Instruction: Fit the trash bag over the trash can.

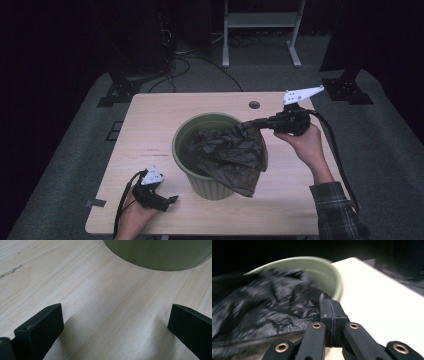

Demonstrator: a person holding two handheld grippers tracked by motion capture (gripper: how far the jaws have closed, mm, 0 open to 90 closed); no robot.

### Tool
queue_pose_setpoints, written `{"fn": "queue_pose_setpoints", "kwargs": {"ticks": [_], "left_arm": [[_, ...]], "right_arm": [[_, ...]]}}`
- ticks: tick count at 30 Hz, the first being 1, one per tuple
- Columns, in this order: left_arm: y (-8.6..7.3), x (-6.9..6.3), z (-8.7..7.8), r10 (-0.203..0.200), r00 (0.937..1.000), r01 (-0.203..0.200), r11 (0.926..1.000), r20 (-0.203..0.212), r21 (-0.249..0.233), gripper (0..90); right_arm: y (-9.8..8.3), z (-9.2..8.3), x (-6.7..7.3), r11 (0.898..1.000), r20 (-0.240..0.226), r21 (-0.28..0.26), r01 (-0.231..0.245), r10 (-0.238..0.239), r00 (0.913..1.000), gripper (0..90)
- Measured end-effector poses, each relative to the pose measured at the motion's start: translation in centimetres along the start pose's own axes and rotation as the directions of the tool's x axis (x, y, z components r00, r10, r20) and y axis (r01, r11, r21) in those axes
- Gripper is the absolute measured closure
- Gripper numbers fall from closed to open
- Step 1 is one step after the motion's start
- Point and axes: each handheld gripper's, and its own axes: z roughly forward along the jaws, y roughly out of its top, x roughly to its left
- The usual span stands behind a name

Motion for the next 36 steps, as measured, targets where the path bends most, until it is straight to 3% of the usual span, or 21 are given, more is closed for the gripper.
{"fn": "queue_pose_setpoints", "kwargs": {"ticks": [7,14,26,32,36], "left_arm": [[0.0,0.0,0.0,0.000,1.0000,0.000,1.0000,0.000,0.000,0.0],[0.0,0.0,0.0,0.000,1.0000,0.000,1.0000,0.000,0.000,0.0],[0.2,0.0,-0.6,0.001,1.0000,-0.001,0.9999,0.009,-0.012,0.0],[0.9,0.0,-2.0,0.000,0.9992,0.002,0.9979,0.041,-0.065,0.0],[1.5,0.0,-3.2,0.011,0.9977,-0.005,0.9957,0.067,-0.093,0.0]], "right_arm": [[0.9,1.2,-2.7,1.000,0.052,-0.019,-0.024,0.025,0.9983,89.6],[0.8,1.6,-2.9,0.999,0.044,-0.029,-0.029,0.031,0.9985,89.1],[0.7,0.7,-2.8,0.997,0.059,-0.065,-0.040,0.044,0.9973,64.6],[0.8,0.1,-2.8,0.993,0.076,-0.095,-0.063,0.071,0.9946,43.3],[0.9,-0.1,-2.9,0.990,0.089,-0.111,-0.089,0.099,0.9911,22.5]]}}
